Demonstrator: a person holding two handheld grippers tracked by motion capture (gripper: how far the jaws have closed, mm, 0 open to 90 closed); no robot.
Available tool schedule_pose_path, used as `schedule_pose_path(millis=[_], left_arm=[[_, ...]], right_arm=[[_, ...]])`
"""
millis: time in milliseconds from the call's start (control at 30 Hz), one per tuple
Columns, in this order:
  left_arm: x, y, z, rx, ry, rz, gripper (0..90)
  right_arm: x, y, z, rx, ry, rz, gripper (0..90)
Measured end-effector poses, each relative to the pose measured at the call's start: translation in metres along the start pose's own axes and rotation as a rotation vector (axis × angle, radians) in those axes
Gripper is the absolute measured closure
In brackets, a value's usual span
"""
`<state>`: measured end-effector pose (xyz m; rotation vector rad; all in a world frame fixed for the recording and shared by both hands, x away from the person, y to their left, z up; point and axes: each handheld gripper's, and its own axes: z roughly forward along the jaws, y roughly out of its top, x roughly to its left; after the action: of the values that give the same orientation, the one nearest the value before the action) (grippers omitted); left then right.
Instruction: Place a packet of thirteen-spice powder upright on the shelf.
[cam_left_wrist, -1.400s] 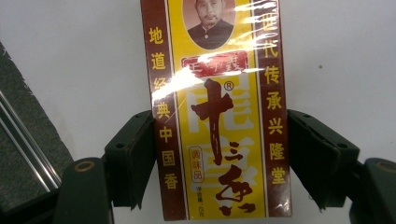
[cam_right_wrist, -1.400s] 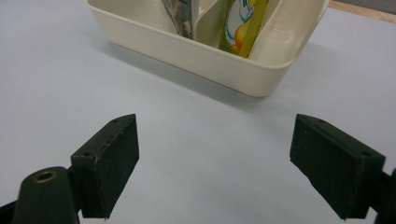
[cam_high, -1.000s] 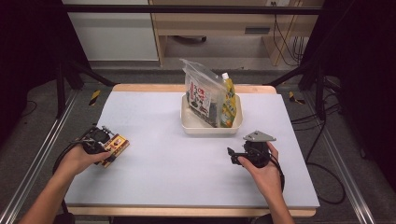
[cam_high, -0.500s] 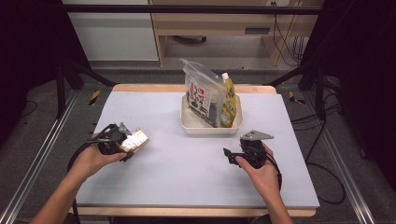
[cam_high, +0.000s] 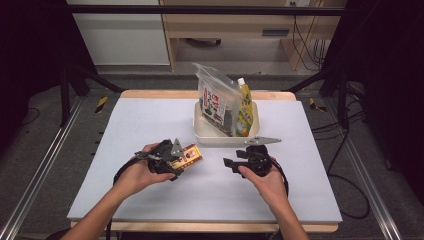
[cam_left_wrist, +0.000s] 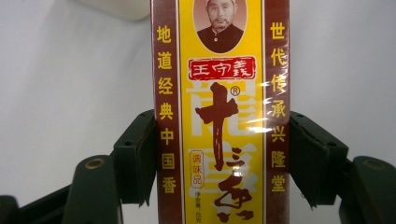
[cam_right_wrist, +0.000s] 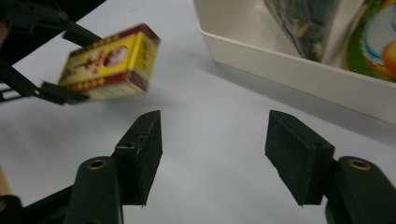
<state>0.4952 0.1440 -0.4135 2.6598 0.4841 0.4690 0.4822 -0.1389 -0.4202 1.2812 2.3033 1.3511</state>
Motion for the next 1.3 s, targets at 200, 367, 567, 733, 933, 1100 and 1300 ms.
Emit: schedule_pose_path(millis=[200,367,567,733,933,1100,1300], left_arm=[[-0.013,0.01,0.005,-0.035,-0.006,0.042,32.3],[-0.018,0.011,0.003,-0.068,0.006,0.055,32.3],[-0.022,0.006,0.001,-0.147,0.02,0.072,32.3],[-0.022,0.007,-0.003,-0.176,0.025,0.077,32.3],[-0.025,0.01,-0.005,-0.197,0.03,0.094,32.2],[-0.025,0.011,-0.007,-0.221,0.039,0.098,32.2],[-0.025,0.011,-0.004,-0.223,0.044,0.092,32.0]], right_arm=[[0.006,0.016,0.013,0.026,0.072,0.03,38.7],[0.011,0.023,0.023,0.053,0.105,0.039,37.7],[0.016,0.027,0.034,0.077,0.133,0.05,36.8],[0.016,0.029,0.041,0.095,0.178,0.081,36.8],[0.015,0.031,0.045,0.096,0.231,0.13,41.0],[0.014,0.032,0.046,0.092,0.282,0.163,46.9],[0.014,0.033,0.043,0.082,0.291,0.178,55.5]])
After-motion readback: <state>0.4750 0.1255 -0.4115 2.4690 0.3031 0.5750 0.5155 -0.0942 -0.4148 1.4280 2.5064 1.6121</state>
